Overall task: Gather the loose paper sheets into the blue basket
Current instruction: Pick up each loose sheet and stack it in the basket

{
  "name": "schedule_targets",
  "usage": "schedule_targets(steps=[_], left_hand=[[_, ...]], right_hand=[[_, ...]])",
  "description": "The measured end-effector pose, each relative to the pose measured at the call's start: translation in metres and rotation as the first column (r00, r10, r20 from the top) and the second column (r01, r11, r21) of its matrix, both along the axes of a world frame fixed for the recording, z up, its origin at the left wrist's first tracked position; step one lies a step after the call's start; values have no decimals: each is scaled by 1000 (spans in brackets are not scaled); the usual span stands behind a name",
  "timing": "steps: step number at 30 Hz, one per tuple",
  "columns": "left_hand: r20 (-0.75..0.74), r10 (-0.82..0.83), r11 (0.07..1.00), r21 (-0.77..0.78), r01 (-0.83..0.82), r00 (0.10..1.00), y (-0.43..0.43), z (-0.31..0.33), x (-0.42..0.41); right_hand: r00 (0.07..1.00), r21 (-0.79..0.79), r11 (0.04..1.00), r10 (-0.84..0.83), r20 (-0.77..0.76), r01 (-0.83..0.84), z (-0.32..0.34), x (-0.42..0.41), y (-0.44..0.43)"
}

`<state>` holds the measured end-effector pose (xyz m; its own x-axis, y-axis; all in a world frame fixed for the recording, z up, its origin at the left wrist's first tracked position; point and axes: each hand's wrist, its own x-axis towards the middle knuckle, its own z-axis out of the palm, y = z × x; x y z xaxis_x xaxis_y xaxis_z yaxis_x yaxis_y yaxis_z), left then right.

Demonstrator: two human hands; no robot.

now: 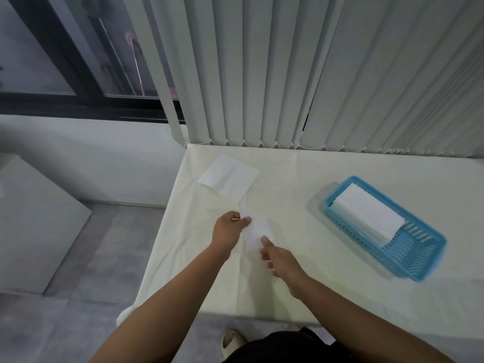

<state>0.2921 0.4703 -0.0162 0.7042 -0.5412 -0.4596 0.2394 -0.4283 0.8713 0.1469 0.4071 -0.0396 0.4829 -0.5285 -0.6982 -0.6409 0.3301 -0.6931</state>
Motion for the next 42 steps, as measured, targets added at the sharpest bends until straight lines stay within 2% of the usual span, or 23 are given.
schedule_targets(steps=[4, 6, 8, 13, 17, 20, 23, 27, 33, 38, 42], left_hand=[[-101, 6, 993, -116, -18, 995, -17, 12, -15], [-124, -6, 989, -144, -12, 992, -27, 16, -23], [-145, -12, 987, -157, -11, 989, -37, 17, -28], [-240, 63, 981, -163, -104, 969, -73, 22, -36], [-269, 101, 973, -173, -151, 958, -113, 35, -36], [-293, 32, 976, -196, -93, 956, -143, 43, -37], [-228, -107, 986, -147, 74, 968, -170, 45, -43], [-35, -281, 959, -50, 279, 959, -198, 41, -61], [290, -431, 902, 137, 408, 854, -230, 32, -85], [346, -497, 867, 219, 447, 795, -247, 30, -92], [331, -498, 867, 219, 448, 802, -257, 27, -93]], right_hand=[[957, 329, 917, -270, 104, 223, 11, -1, -22], [897, 390, 867, -402, 182, 310, 17, -5, -36], [858, 337, 866, -457, 236, 368, 23, -10, -50], [912, -41, 928, -354, 206, 370, 41, -30, -87], [907, -125, 913, -356, 227, 389, 49, -56, -123], [900, -199, 885, -378, 218, 420, 56, -82, -151], [873, -237, 849, -415, 255, 473, 55, -107, -176], [807, -221, 785, -512, 294, 579, 54, -135, -200], [687, -215, 655, -659, 306, 724, 50, -162, -217], [631, -192, 602, -722, 284, 775, 45, -170, -224], [611, -172, 587, -754, 242, 791, 40, -172, -231]])
